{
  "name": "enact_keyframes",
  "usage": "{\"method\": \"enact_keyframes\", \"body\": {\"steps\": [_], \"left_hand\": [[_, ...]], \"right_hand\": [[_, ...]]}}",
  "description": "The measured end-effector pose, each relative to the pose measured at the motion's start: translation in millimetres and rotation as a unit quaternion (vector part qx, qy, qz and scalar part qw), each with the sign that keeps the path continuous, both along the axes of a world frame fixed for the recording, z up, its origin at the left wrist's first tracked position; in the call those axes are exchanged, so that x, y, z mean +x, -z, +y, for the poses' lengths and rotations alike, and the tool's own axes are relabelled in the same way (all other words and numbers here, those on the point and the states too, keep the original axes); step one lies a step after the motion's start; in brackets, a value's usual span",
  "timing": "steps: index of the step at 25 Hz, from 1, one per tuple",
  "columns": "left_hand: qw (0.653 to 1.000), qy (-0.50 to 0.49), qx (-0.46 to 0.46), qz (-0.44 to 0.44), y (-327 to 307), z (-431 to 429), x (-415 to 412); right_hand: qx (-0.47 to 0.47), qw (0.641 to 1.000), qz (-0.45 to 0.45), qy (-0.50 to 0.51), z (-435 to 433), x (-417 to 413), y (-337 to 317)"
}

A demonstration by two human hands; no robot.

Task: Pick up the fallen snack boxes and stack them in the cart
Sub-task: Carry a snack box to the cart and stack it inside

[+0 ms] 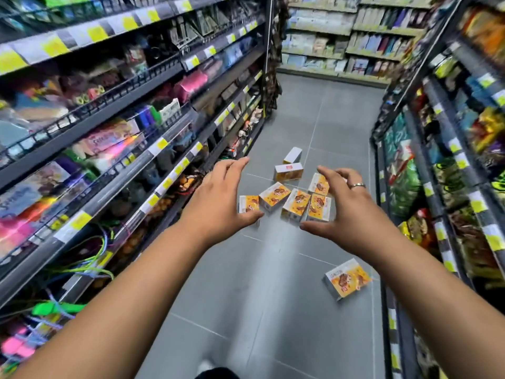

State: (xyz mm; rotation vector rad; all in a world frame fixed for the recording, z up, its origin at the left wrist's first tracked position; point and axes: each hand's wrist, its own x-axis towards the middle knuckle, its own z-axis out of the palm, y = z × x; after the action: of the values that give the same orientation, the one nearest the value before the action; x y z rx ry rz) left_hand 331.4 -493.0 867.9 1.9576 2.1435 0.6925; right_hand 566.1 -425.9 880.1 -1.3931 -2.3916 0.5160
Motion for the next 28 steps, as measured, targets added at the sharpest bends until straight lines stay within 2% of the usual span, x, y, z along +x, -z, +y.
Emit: {"method": "enact_keyframes", "body": {"steps": [9,17,25,28], "left_hand": [[0.998,0.06,-0.022,-0.007,29.9,193.7,-52.1],[0.991,0.091,-0.092,0.014,65.4,349.4,-120.4],[0.987,0.115,-0.114,0.001,91.7,504.2,-92.3],[0.986,0.116,-0.117,0.003,96.6,533.2,-86.5]], "right_hand": [[-0.019,0.998,-0.012,0.064,158.0,-44.4,32.7],[-0.076,0.988,-0.025,0.131,288.0,-114.0,80.1],[-0.09,0.983,-0.039,0.158,443.5,-80.6,104.3],[-0.088,0.983,-0.056,0.15,475.3,-69.9,109.3]]}}
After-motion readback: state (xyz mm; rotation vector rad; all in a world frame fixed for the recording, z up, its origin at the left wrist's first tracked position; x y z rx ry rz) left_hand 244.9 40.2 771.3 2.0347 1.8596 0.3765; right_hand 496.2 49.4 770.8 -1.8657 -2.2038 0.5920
